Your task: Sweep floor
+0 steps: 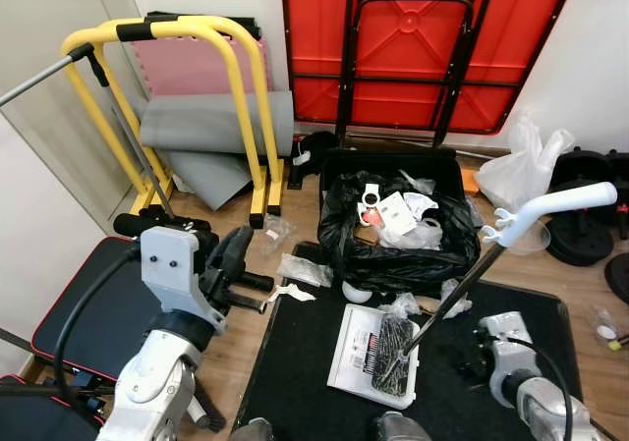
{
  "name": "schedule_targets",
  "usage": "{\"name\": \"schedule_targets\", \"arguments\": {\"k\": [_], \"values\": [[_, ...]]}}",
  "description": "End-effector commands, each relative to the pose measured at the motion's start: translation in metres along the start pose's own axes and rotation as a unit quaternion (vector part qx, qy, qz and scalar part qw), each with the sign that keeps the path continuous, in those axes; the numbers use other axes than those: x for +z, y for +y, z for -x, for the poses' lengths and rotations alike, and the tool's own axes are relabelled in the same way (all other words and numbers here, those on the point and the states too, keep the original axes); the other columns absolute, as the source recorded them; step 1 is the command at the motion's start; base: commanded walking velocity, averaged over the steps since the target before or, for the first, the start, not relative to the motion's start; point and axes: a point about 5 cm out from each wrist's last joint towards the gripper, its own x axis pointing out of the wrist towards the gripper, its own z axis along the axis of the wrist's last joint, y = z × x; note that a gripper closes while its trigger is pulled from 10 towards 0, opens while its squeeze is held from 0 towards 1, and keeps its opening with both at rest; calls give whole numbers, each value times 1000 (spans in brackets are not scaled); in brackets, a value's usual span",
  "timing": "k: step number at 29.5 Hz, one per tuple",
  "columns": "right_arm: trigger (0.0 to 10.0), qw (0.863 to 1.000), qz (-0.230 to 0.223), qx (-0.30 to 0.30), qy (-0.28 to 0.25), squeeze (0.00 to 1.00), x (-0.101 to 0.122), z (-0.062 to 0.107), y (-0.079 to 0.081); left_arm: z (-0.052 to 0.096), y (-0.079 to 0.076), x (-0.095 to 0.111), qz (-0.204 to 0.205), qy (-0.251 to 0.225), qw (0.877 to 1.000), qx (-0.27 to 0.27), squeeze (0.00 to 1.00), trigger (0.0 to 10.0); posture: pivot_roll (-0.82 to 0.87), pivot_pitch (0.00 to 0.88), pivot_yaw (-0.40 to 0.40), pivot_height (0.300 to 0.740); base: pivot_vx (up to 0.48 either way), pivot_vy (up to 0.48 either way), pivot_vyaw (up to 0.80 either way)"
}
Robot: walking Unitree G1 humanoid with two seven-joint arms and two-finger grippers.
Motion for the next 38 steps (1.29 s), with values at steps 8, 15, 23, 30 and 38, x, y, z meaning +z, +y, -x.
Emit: {"name": "schedule_targets", "arguments": {"k": [8, 15, 23, 30, 38], "values": [[10000, 977, 23, 178, -119, 0, 92, 28, 42, 2, 18, -10, -25, 27, 998, 48, 0, 10000, -108, 83, -2, 716, 0, 0, 0], [10000, 952, 59, 204, -222, 0, 145, 14, 76, 5, 22, -22, -11, 59, 995, 79, 0, 10000, -92, 48, -4, 729, 0, 0, 0], [10000, 954, 112, 159, -227, 0, 154, 1, 100, 12, 17, -32, 14, 108, 990, 92, 0, 10000, -81, 0, -32, 740, 0, 0, 0], [10000, 955, 68, 138, -255, 0, 159, -3, 98, 6, 10, -28, 53, 90, 991, 86, 0, 10000, -76, 0, -44, 740, 0, 0, 0], [10000, 953, 102, 133, -254, 0, 150, -8, 107, 4, -7, -42, 35, 110, 992, 53, 0, 10000, -69, 0, -35, 740, 0, 0, 398]]}}
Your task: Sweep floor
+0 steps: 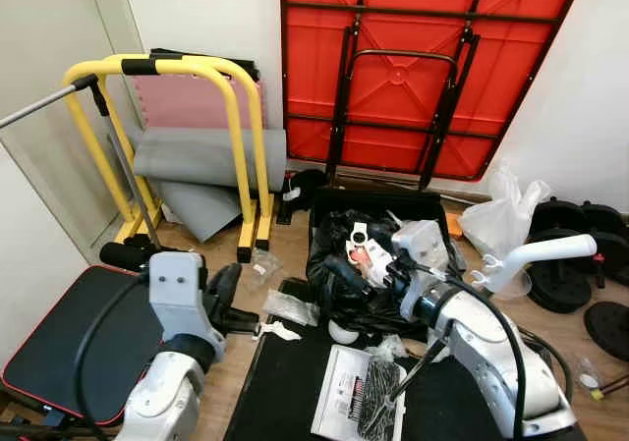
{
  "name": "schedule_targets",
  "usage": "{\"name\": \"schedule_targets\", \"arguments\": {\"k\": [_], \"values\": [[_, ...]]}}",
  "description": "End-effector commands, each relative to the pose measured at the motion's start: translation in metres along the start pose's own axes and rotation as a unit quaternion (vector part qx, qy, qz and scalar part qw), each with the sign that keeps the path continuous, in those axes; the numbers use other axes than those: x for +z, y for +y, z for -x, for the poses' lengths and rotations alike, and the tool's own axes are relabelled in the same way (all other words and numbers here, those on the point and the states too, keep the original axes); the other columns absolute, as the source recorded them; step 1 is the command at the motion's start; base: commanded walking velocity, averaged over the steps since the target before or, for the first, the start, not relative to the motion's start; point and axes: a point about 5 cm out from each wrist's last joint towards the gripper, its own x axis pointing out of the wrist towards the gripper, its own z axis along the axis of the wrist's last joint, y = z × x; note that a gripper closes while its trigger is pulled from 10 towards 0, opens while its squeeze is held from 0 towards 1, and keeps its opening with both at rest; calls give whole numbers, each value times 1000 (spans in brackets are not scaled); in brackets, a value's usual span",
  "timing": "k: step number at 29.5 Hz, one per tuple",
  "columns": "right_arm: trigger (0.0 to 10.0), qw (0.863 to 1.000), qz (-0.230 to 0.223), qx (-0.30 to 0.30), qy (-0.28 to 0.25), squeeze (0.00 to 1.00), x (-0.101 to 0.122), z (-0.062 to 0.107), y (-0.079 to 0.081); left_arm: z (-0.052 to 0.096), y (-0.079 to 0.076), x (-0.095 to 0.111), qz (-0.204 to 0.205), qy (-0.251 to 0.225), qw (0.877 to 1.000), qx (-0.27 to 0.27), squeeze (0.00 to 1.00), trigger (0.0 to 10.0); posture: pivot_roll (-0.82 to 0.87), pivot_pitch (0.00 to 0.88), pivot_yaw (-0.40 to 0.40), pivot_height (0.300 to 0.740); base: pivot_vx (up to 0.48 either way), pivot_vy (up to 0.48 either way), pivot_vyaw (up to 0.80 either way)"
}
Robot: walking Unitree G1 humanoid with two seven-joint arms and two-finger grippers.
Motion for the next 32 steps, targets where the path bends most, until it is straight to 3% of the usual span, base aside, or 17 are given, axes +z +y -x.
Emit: {"name": "schedule_targets", "arguments": {"k": [1, 32], "values": [[10000, 1000, 12, 4, 7, 0, -6, -3, 3, -1, 3, -5, -1, 3, 1000, 8, 0, 10000, -67, 0, -33, 740, 0, 0, 644], [10000, 999, 37, 32, -16, 0, -5, -18, 2, -18, 8, -2, -16, -13, 1000, 1, 0, 10000, -88, 0, -23, 740, 0, 0, 706]]}}
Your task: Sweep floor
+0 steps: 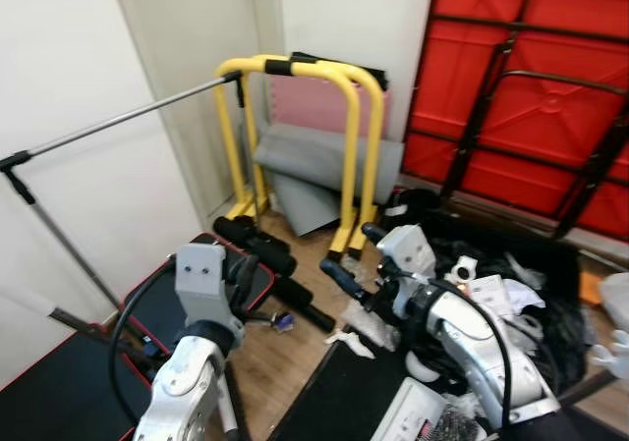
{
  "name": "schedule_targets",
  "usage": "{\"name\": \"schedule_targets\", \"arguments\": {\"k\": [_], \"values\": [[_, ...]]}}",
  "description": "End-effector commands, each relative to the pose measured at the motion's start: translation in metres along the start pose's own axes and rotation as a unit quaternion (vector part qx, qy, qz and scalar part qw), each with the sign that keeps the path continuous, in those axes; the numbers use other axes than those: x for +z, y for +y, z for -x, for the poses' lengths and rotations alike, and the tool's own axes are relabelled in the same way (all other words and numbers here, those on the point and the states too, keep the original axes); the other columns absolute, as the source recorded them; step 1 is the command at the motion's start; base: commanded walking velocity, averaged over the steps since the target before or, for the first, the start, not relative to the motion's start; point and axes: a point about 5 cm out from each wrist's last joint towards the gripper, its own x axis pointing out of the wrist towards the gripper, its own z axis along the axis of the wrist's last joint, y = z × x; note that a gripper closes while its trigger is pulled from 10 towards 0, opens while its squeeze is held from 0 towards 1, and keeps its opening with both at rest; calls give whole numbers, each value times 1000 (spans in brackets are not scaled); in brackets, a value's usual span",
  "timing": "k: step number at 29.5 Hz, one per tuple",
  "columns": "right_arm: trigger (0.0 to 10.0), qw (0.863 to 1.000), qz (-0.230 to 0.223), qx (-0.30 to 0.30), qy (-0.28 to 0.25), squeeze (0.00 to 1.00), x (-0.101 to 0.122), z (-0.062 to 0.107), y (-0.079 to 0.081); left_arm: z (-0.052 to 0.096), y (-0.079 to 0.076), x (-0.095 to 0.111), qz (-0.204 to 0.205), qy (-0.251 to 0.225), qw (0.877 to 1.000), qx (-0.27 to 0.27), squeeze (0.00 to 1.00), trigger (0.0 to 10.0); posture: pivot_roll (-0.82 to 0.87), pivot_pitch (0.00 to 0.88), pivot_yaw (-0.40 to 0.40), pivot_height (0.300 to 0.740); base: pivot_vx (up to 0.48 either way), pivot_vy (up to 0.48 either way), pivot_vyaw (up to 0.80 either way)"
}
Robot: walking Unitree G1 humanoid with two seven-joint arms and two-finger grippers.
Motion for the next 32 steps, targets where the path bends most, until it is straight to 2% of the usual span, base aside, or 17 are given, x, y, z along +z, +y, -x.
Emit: {"name": "schedule_targets", "arguments": {"k": [1, 14, 15, 16, 17, 27, 28, 32], "values": [[10000, 1000, 4, 5, -5, 0, 1, -2, 1, 0, 2, -4, 1, 11, 1000, -3, 0, 10000, -88, 0, -23, 740, 0, 0, 712], [10000, 1000, 10, 18, -4, 0, 2, -2, 2, 1, 4, 2, -3, -3, 1000, -15, 0, 10000, -87, 0, -19, 740, 0, 0, 716], [10000, 1000, 10, 18, -4, 0, 2, -2, 1, 1, 4, 3, -3, -7, 1000, -16, 0, 6039, -89, 0, -18, 740, 0, 0, 719], [10000, 1000, 10, 18, -4, 0, 2, -2, 1, 1, 4, 3, -3, -7, 1000, -16, 0, 6039, -89, 0, -18, 740, 0, 0, 719], [10000, 1000, 10, 19, -5, 0, 2, -2, 1, 1, 3, 4, 2, -12, 1000, -17, 0, 0, -90, 0, -19, 740, 0, 0, 719], [10000, 1000, 10, 19, -5, 0, 2, -2, 1, 1, 2, 6, 2, -15, 1000, -27, 0, 0, -92, 0, -15, 740, 0, 0, 719], [10000, 1000, 10, 19, -5, 0, 2, -2, 1, 1, 2, 6, 0, -14, 1000, -26, 0, 9725, -92, 0, -15, 740, 0, 0, 719], [10000, 1000, 7, 15, -6, 0, 3, -2, 0, 0, 5, 5, -8, -7, 1000, -15, 0, 10000, -91, 0, -13, 740, 0, 0, 716]]}}
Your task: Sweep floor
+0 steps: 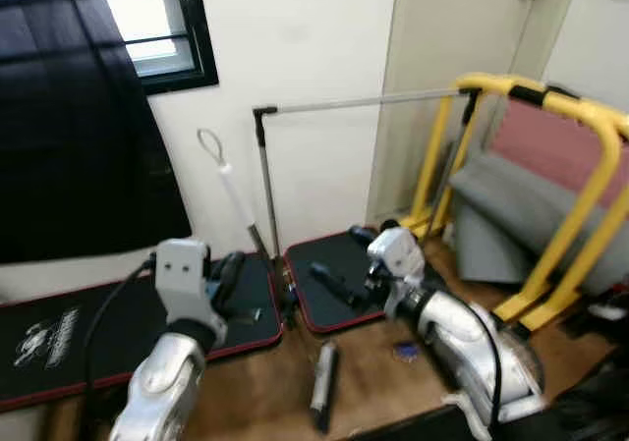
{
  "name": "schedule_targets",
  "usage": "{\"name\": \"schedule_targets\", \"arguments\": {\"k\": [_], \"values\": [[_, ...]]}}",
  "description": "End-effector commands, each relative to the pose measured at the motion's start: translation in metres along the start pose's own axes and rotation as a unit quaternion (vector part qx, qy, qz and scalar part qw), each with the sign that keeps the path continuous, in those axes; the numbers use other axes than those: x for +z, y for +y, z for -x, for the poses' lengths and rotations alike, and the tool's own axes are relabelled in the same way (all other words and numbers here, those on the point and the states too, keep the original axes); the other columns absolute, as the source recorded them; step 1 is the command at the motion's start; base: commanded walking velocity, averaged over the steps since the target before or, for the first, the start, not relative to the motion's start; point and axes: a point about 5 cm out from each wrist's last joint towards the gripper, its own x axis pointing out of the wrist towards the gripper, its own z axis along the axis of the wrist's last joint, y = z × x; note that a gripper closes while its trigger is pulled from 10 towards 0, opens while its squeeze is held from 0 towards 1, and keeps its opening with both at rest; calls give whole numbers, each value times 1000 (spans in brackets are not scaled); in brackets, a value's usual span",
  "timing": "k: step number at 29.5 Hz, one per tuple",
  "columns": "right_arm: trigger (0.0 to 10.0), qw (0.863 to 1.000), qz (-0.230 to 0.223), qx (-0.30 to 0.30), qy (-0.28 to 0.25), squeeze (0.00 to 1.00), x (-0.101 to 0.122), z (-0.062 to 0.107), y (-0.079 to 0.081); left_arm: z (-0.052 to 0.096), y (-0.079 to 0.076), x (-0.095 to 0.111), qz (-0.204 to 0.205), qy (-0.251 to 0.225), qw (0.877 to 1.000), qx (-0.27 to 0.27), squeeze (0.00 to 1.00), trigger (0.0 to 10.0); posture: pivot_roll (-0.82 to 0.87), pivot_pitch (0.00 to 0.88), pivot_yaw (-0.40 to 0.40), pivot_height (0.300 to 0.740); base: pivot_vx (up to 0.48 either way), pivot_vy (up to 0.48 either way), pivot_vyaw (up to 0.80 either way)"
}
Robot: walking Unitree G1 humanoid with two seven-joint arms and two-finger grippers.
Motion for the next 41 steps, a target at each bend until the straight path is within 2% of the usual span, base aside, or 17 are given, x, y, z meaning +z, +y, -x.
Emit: {"name": "schedule_targets", "arguments": {"k": [1, 9, 13, 16, 17, 23, 30, 41], "values": [[10000, 1000, 0, -1, -1, 0, 1, -2, 0, 0, 2, -1, -12, 8, 1000, 3, 0, 10000, -91, 0, -13, 740, 0, 0, 712], [10000, 1000, -7, -14, -3, 0, 3, -2, -4, -3, 11, 4, -30, 2, 999, 37, 0, 10000, -92, 0, -11, 740, 0, 0, 718], [10000, 998, -21, -54, -7, 0, 3, -2, -12, -4, 12, 6, -44, 0, 998, 47, 0, 10000, -93, 0, -11, 740, 0, 0, 656], [10000, 997, -27, -68, -7, 0, 4, -3, -15, -5, 13, 5, -44, 1, 998, 48, 0, 10000, -93, 0, -11, 740, 0, 0, 0], [10000, 995, -43, -90, -7, 0, 3, -3, -20, -4, 13, 4, -41, 4, 998, 48, 0, 10000, -96, 0, -9, 740, 0, 0, 0], [10000, 994, -48, -101, -1, 0, 2, -4, -21, -4, 13, 2, -30, 8, 998, 49, 0, 10000, -96, 0, -8, 740, 0, 0, 0], [10000, 985, -61, -161, 11, 0, -3, -1, -32, -4, 13, 1, -29, 9, 998, 48, 0, 10000, -93, 0, -12, 740, 0, 0, 0], [10000, 984, -54, -170, 19, 0, -2, -1, -33, -2, 12, 1, -19, 8, 999, 49, 0, 10000, -91, 0, -15, 740, 0, 0, 0]]}}
